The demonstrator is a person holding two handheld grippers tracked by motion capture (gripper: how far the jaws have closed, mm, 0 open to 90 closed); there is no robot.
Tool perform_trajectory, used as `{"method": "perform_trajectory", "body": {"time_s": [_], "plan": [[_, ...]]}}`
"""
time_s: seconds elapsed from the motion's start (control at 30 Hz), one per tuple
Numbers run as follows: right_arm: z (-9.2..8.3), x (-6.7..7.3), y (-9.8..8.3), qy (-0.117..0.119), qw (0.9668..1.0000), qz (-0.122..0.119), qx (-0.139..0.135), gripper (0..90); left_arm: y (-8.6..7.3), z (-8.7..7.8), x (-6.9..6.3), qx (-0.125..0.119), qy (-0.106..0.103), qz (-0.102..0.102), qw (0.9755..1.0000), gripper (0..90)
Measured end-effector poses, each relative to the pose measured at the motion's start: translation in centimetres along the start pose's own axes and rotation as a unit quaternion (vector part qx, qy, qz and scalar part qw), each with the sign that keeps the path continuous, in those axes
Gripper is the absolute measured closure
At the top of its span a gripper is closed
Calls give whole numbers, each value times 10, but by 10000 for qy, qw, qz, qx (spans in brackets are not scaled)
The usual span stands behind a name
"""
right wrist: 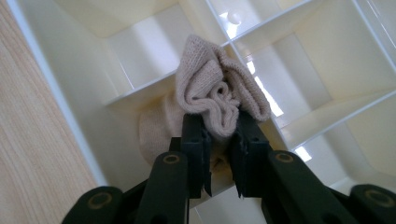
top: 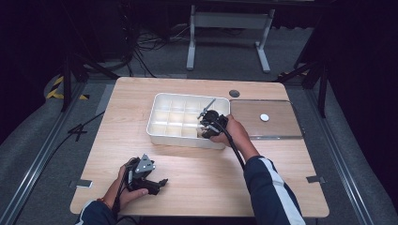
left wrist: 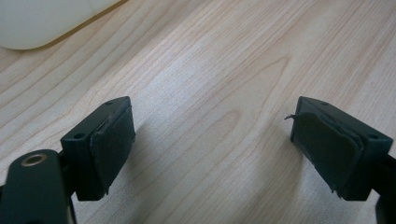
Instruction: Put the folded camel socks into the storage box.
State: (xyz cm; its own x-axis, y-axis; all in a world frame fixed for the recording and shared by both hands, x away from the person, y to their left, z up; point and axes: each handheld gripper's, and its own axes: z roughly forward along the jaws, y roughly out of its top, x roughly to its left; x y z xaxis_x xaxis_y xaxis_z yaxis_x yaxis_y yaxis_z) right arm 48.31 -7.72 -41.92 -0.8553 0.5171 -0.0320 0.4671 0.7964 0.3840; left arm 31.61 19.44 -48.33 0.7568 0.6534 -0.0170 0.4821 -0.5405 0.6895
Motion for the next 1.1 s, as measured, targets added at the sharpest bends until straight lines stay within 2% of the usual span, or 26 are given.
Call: {"method": "perform_trajectory", "body": {"time_s": [0.17,0.7,0.73,0.97,1.1], "plan": [[-1,2,-1,-70,10000,-35,-36,753,0,0,0,1,0,2,10000,140],[-10,1,-6,-25,9995,-23,-327,712,0,0,0,3,2,3,10000,140],[-13,1,-8,-24,9991,9,-425,711,0,0,0,7,-3,0,10000,140],[-18,0,-14,-1,9982,71,-598,685,0,-1,0,32,-13,8,10000,140],[-23,2,-17,-108,9973,23,-730,652,0,0,0,8,-1,0,10000,140]]}}
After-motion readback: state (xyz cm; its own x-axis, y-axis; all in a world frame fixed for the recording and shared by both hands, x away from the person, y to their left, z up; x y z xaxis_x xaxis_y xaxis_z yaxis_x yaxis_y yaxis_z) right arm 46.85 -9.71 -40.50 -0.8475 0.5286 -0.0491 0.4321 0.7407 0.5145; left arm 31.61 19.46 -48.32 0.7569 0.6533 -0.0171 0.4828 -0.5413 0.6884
